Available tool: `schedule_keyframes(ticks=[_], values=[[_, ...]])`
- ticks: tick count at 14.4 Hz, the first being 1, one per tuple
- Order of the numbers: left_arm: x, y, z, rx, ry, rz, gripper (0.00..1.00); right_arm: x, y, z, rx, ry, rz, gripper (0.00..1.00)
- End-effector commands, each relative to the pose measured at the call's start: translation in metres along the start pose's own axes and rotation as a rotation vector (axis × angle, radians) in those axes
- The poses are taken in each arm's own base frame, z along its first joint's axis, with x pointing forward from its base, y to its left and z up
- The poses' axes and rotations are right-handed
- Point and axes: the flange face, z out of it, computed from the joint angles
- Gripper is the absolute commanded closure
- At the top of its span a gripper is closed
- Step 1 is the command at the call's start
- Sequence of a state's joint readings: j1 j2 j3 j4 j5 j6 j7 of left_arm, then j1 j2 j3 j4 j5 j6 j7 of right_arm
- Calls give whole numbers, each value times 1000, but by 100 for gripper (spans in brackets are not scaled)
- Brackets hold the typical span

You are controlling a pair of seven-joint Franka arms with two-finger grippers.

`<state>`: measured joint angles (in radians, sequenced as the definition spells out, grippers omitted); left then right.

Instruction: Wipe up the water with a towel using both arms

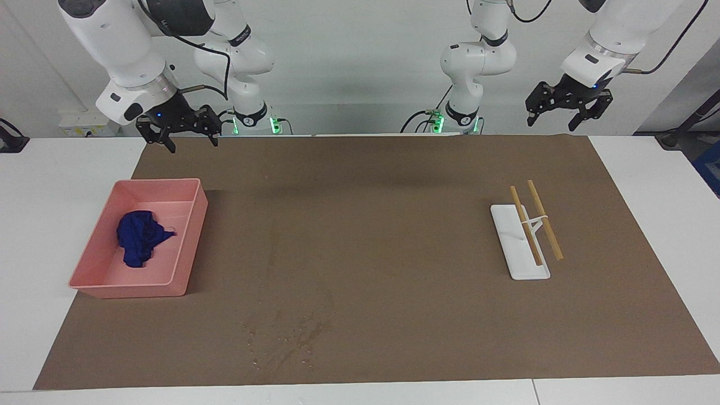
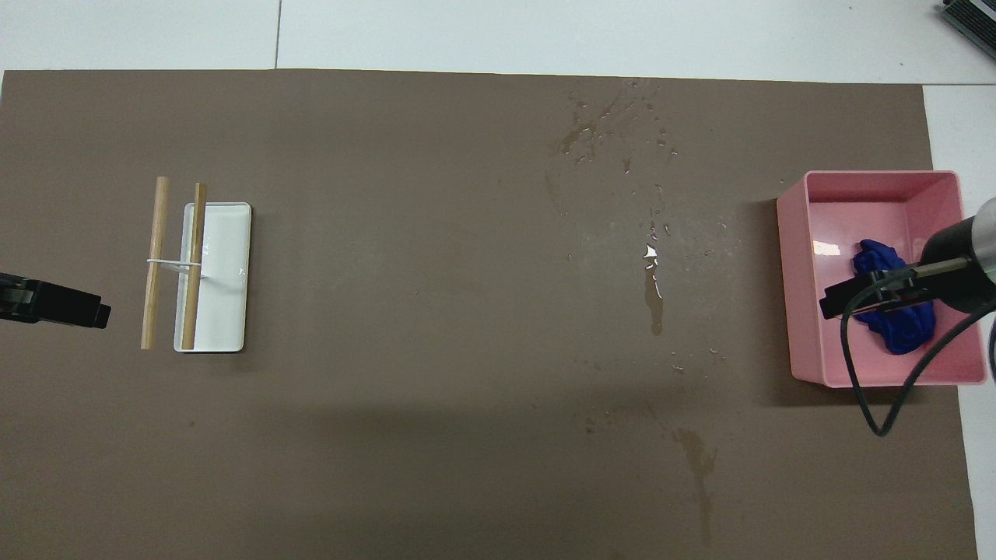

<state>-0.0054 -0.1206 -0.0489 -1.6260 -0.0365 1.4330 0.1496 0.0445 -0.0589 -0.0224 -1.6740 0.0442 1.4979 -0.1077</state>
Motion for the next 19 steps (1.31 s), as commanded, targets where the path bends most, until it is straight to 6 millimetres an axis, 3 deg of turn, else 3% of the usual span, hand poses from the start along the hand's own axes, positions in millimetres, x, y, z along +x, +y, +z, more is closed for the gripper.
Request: schedule_keyframes(ticks=[1,6,19], values=[[-8,3,-1,-12,-4,-9,0,2,-2,-1,-4,29,12,0],[-8,3,0,-12,-4,-8,0,11,27,-10,-24,123,75,0],[-8,3,0,-12,-6,-8,0,7,38,-10,-41,115,87,0]])
